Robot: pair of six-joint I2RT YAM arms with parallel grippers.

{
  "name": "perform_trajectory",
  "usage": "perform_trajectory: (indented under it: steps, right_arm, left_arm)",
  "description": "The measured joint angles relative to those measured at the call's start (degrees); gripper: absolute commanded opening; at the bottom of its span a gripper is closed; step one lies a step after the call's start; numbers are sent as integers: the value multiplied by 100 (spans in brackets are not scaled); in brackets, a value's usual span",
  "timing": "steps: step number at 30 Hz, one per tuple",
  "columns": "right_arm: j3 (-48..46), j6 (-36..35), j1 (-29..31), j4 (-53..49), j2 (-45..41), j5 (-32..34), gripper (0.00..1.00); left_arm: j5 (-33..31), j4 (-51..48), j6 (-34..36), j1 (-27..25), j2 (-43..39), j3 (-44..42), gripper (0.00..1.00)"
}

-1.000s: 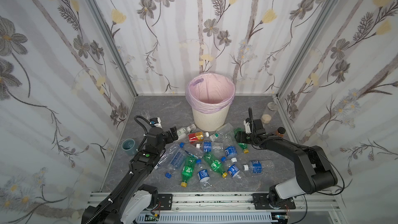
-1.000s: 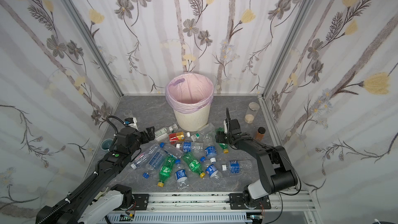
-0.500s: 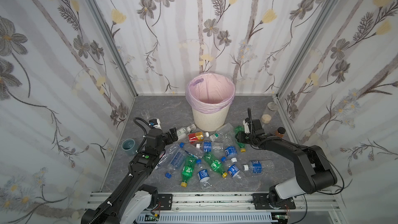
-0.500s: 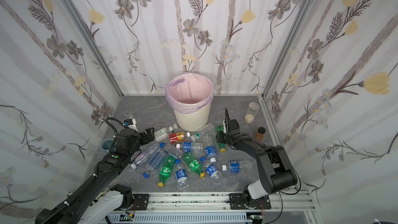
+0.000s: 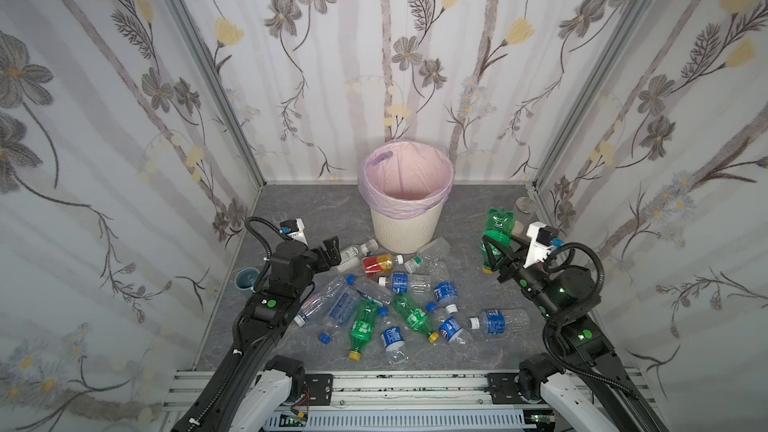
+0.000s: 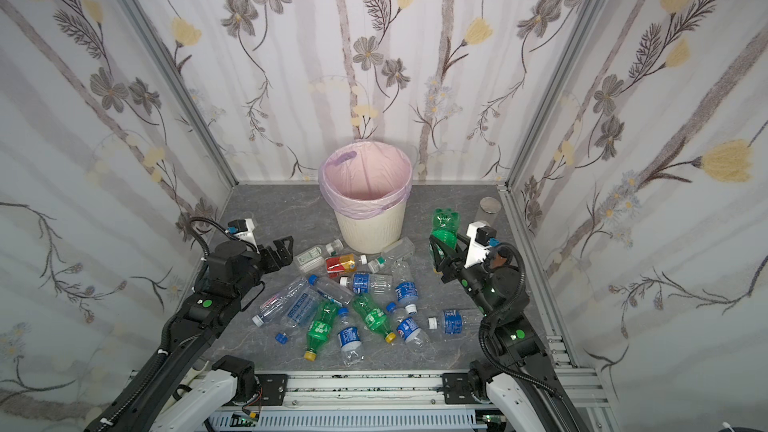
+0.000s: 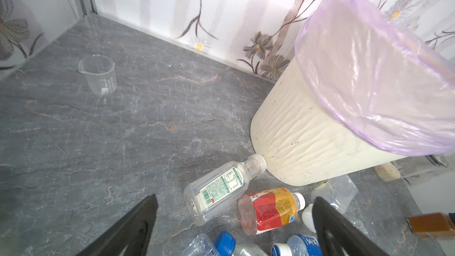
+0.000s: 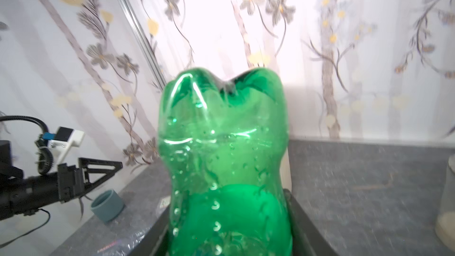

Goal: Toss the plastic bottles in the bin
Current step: 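Drop the green bottle into the bin while the left gripper approaches a clear bottle, then grasp the clear green-labelled bottle beside the bin with the left gripper and lift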

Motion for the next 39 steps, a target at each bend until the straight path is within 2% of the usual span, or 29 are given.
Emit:
perform_trajectory:
  steps: [3,8,9,10,12,13,15,18,30,35,39]
  right_arm:
    - [680,-59,15,15,503,-87,45]
    - [2586,-107,142,63,2627,-461,43]
    - [3112,-122,175,33,3178,-533,49]
    - [3727,-120,203,-7,3799,-634,64]
    - [4911,-76,216,-345,4935,-796,78]
    - [5449,-79,236,-507,5451,-828,82]
    - [5875,-81,264,-866,5974,-874,86]
    - [5488,-48,289,-1086,5851,-935,88]
    - [3368,-188,254,-994,3790,-855,90]
    - [2205,-186,131,-979,2811,-623,92]
    - [1394,-85,-111,-1014,2168,-623,93]
  left_arm:
    - [-17,-348,173,0,-31,245,100]
    - [-13,-809,459,0,94,387,100]
    - [-11,-890,466,0,149,415,100]
    - [4,-944,507,0,203,450,100]
    - [57,-1021,590,0,337,531,100]
    - [76,-1056,595,0,413,586,100]
    - [94,-1064,643,0,538,684,100]
    - [170,-1086,728,0,664,800,100]
    - [219,-1121,907,-9,1976,1266,98]
    - [236,-1038,990,-59,2824,1482,95]
    - [516,-942,1106,-101,3609,1692,93]
